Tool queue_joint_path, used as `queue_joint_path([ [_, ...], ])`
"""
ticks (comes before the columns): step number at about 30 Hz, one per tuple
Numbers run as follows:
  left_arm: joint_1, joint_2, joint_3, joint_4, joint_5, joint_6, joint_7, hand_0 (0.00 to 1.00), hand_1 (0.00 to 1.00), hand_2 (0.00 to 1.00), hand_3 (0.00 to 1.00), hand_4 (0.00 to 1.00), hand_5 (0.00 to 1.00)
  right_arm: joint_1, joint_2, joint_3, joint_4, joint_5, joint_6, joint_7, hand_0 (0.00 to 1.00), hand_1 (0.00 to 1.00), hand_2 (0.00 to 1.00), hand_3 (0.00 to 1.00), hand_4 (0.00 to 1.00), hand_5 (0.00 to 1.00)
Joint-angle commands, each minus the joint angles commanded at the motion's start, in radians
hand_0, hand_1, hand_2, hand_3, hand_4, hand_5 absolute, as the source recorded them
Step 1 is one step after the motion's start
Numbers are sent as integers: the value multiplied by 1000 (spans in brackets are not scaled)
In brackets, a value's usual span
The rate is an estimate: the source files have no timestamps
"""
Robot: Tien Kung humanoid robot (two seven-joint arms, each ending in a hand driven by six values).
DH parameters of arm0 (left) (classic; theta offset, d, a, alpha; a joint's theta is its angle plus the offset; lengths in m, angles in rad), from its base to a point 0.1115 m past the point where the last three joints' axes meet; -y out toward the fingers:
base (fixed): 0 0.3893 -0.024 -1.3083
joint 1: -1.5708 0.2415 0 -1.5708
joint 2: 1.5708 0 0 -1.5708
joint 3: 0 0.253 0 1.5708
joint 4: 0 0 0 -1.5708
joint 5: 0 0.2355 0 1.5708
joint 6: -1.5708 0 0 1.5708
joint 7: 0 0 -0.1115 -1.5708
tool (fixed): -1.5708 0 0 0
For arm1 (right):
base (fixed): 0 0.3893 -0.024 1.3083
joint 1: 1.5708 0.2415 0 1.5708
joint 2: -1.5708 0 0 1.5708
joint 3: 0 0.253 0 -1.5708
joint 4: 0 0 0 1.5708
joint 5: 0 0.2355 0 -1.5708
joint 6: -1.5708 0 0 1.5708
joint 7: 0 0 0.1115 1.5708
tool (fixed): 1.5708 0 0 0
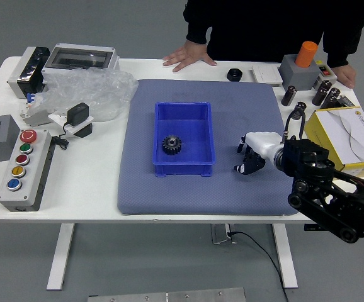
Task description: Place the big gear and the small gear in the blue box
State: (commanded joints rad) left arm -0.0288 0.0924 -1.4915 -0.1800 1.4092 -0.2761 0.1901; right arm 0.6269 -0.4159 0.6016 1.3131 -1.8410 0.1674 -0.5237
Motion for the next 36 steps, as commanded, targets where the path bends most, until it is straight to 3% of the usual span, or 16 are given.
queue_joint_path([
  [14, -1, -1, 3, 0, -5, 1, 0, 842, 805, 811, 848, 729, 275, -3, -19, -18, -2, -87, -7, 36, 671, 553, 595, 650, 609, 247],
  [31, 1, -1, 5, 0, -8, 1, 0, 842, 805, 811, 848, 729, 274, -16, -19, -29, -15, -126, 7, 26, 664, 556, 602, 646, 637, 284],
  [32, 1, -2, 5, 0, -7, 1, 0, 842, 805, 811, 847, 731, 276, -17, -18, -29, -15, -127, 6, 25, 658, 537, 562, 617, 653, 301],
  [36, 1, -2, 4, 0, -6, 0, 0, 842, 805, 811, 847, 731, 276, -20, -15, -29, -16, -132, -4, 22, 658, 537, 562, 617, 653, 301],
])
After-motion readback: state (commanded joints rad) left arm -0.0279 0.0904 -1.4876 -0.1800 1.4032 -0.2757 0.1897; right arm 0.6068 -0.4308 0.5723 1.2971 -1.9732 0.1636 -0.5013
